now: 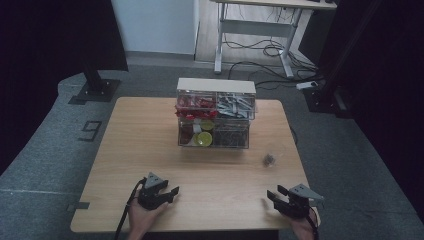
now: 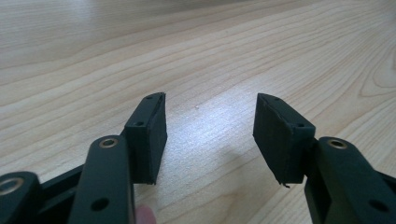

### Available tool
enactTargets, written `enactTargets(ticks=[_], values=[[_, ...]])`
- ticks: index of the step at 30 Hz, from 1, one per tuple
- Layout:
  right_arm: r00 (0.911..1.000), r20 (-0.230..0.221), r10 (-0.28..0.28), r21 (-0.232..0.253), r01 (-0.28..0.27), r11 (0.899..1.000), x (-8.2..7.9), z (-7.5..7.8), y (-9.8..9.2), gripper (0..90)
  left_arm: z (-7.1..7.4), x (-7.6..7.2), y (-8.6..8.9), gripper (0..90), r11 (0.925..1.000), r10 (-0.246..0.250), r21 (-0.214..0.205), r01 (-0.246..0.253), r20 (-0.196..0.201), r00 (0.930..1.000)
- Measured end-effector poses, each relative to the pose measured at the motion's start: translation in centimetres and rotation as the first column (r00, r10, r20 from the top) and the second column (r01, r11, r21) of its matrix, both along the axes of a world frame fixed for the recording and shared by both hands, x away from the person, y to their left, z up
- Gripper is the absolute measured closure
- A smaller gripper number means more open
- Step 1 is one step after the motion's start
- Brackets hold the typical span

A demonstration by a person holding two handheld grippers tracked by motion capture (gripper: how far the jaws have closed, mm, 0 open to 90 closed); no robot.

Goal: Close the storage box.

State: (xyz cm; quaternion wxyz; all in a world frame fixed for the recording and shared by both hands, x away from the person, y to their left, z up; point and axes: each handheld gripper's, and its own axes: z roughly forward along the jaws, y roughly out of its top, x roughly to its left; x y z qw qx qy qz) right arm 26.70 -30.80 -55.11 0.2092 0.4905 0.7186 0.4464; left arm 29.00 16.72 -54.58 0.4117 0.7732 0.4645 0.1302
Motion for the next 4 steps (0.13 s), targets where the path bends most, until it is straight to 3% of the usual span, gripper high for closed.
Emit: enactTargets(ticks=[4], values=[[1.0000,0.000,-0.004,0.003,0.004,1.000,0.13,-0.05,-0.17,44.7,0.00,-0.03,-0.11,43.8,1.0000,-0.007,0.001,0.007,0.000,1.0000]])
